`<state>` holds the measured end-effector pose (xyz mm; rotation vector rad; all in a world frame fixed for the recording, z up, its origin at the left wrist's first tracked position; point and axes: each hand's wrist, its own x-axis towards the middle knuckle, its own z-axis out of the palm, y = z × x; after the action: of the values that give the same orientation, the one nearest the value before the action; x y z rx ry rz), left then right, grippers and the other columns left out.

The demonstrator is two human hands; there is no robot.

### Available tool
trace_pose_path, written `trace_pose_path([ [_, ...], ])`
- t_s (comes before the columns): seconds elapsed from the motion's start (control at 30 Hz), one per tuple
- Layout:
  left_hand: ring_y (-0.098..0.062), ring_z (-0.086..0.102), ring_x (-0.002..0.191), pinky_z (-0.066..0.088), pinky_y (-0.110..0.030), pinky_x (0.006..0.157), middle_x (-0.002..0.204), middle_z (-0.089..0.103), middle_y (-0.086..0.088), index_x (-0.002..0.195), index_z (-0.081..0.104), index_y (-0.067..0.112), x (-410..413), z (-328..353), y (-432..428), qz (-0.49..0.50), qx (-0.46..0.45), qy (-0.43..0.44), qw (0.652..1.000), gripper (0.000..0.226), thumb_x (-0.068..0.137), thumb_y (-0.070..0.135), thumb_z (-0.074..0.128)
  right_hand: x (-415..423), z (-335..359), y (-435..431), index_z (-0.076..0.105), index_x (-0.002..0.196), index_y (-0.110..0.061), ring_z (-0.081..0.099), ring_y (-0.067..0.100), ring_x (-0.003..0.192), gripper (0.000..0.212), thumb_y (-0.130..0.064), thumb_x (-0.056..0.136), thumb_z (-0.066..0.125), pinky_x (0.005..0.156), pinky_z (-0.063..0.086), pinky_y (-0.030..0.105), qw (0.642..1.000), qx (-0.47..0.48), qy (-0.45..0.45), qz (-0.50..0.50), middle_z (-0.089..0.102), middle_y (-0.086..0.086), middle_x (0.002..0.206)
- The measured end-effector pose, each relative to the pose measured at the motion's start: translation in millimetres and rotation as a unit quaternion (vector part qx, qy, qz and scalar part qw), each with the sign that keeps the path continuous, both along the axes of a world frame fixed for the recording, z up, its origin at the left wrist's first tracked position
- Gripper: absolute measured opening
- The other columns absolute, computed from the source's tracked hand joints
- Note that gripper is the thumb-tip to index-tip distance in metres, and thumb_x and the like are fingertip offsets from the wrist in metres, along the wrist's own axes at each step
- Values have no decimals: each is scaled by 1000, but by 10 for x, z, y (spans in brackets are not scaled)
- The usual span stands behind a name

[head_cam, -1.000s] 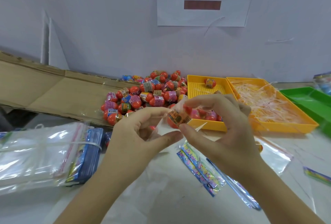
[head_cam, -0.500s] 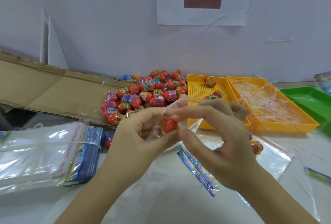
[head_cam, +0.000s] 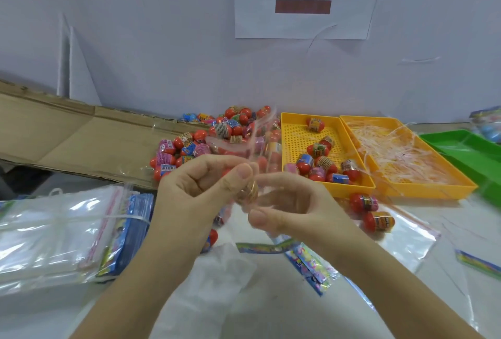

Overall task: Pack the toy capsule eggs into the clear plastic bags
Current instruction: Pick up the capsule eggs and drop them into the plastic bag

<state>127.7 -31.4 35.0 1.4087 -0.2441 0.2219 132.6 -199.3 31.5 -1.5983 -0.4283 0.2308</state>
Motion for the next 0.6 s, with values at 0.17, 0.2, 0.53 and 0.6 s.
trace_pose_path([
  [0.17, -38, 59, 62, 49, -46, 63, 71, 75, -7, 68, 78, 26, -25, 15, -49, 31, -10, 4, 999, 19, 59, 41, 74, -14, -3, 13, 73, 94, -39, 71, 10, 75, 28, -36, 68, 81, 62, 51, 17, 999, -23, 6, 34, 75, -4, 81],
  [0.2, -31, 62, 58, 51, -38, 57, 67, 74, -6, 68, 78, 26, -28, 22, -56, 38, -4, 2, 999, 17, 59, 40, 75, -18, -4, 15, 73, 95, -38, 71, 9, 78, 26, -37, 70, 80, 67, 53, 19, 999, -31, -2, 40, 75, -6, 85],
  [0.53, -17, 75, 83, 60, -36, 63, 97, 77, 5, 109, 68, 25, 2, -16, -26, 42, 1, 49, 998, 62, 55, 50, 86, -51, -19, 82, 72, 100, -24, 70, 20, 65, 46, -40, 59, 84, 60, 57, 32, 997, 32, -3, -77, 75, 5, 81],
  [0.6, -19, 74, 89, 58, -37, 74, 100, 77, 5, 109, 70, 28, 38, -57, 6, -3, 23, 99, 995, 81, 40, 68, 86, -38, -11, 59, 74, 96, -21, 71, 23, 70, 48, -42, 55, 85, 60, 56, 33, 994, 63, 10, -94, 75, 7, 86],
])
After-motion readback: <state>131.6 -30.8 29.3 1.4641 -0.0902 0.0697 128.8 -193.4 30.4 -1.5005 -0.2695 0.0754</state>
